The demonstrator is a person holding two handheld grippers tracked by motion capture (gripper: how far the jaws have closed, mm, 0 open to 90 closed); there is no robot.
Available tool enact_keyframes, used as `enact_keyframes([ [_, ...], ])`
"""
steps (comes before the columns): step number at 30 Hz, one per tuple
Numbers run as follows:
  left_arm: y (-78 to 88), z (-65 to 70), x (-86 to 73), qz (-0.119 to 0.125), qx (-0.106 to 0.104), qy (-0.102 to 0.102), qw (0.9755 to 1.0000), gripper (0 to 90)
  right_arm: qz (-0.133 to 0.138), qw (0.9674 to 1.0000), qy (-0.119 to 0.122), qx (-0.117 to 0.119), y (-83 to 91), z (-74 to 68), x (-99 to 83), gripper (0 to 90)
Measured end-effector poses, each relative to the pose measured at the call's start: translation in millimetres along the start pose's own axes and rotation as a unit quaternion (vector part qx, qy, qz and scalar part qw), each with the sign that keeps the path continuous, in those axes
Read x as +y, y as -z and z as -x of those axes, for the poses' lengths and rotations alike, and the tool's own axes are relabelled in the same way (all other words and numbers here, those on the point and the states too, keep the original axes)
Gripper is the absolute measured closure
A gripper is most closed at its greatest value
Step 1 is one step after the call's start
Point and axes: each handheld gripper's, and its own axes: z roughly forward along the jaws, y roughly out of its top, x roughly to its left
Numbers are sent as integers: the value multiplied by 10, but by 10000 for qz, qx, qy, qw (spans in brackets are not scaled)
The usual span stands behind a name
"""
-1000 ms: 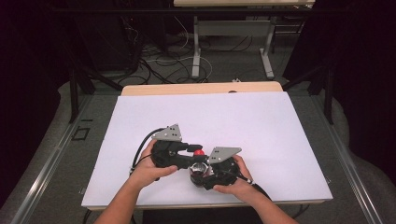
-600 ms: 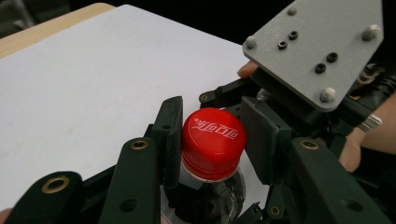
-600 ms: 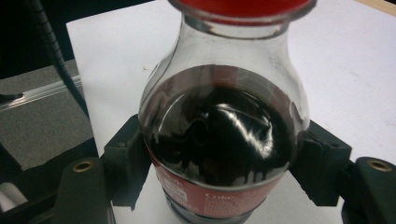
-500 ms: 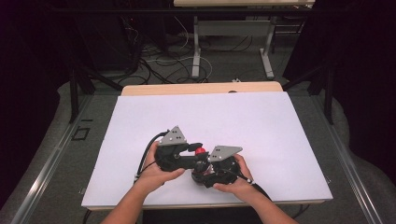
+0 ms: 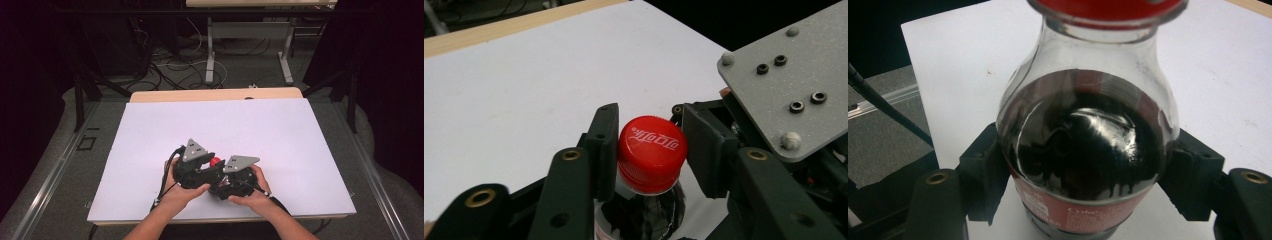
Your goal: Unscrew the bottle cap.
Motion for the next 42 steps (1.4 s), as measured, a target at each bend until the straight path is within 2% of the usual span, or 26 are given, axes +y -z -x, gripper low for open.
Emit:
enact_keyframes([
  [3,32,-77,14,30,-387,-136,9992,471,58,10000,-28,35,-1,-7,2,291],
  [5,51,-131,25,22,-618,-200,9979,460,93,9999,14,40,-8,-5,-1,291],
  [9,81,-281,62,-79,-1144,-461,9923,458,73,9999,27,111,-6,-9,2,291],
  [11,95,-346,71,-129,-1419,-414,9889,459,91,9999,4,127,-6,-18,5,291],
  [12,96,-382,74,-104,-1510,-500,9872,460,89,9999,6,138,-6,-21,5,291],
  [13,102,-399,70,-111,-1563,-473,9865,462,90,9999,4,140,-8,-23,6,291],
  [14,103,-427,70,-123,-1602,-541,9855,467,53,9997,105,198,-7,-10,9,291],
  [17,90,-485,56,-140,-1594,-538,9857,481,89,9998,62,148,-11,-26,5,291],
  [20,77,-502,43,-142,-1686,-575,9839,487,87,9998,70,145,-14,-31,5,291],
  [24,52,-479,36,-193,-1709,-644,9830,508,118,9998,104,146,-19,-31,6,291],
  [28,26,-442,31,-132,-1720,-770,9820,573,91,9997,132,178,-20,-37,6,291],
  [29,21,-436,30,-132,-1723,-789,9818,596,14,9997,99,224,-13,-45,9,291],
  [34,-4,-417,27,-75,-1691,-789,9824,610,77,9997,95,200,-21,-41,4,291],
  [37,0,-385,14,-35,-1529,-761,9853,614,45,9998,62,175,-16,-36,2,291],
  [38,5,-356,5,-16,-1443,-659,9873,614,45,9998,62,175,-16,-36,2,291],
  [40,14,-310,2,-19,-1181,-694,9906,615,41,9999,61,148,-20,-36,1,291],
  [42,22,-256,3,-57,-943,-527,9941,616,63,9999,49,108,-27,-37,0,291],
])
